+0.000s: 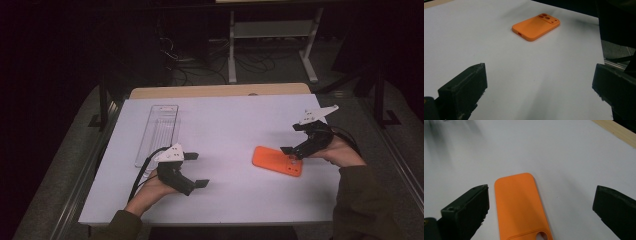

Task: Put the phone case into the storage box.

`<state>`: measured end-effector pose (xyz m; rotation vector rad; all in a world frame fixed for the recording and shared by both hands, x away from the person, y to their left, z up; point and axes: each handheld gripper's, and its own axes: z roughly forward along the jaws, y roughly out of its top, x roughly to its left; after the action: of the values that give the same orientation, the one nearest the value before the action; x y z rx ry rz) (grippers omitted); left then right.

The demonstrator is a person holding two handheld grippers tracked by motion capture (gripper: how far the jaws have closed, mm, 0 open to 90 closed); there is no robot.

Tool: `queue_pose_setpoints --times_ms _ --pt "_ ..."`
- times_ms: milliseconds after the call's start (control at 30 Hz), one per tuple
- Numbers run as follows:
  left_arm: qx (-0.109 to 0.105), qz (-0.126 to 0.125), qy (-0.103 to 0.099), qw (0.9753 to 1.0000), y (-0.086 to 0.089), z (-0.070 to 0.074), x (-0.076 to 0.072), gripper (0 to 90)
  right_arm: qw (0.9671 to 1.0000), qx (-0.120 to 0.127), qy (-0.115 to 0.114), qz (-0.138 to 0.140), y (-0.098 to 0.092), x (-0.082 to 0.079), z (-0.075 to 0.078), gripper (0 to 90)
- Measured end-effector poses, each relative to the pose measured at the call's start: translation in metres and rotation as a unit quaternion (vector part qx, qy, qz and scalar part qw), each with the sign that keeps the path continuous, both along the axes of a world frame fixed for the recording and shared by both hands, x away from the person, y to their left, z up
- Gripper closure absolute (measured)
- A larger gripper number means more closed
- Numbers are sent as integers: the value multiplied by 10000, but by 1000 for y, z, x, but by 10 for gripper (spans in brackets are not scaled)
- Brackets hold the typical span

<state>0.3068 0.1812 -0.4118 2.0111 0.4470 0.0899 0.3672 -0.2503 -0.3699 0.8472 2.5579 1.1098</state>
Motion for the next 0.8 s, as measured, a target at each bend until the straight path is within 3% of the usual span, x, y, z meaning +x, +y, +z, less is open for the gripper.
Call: queue_pose_setpoints --times_ms 800 --pt "-8 -14 8 10000 0 0 0 0 9979 -505 380 164 5 3 -20 0"
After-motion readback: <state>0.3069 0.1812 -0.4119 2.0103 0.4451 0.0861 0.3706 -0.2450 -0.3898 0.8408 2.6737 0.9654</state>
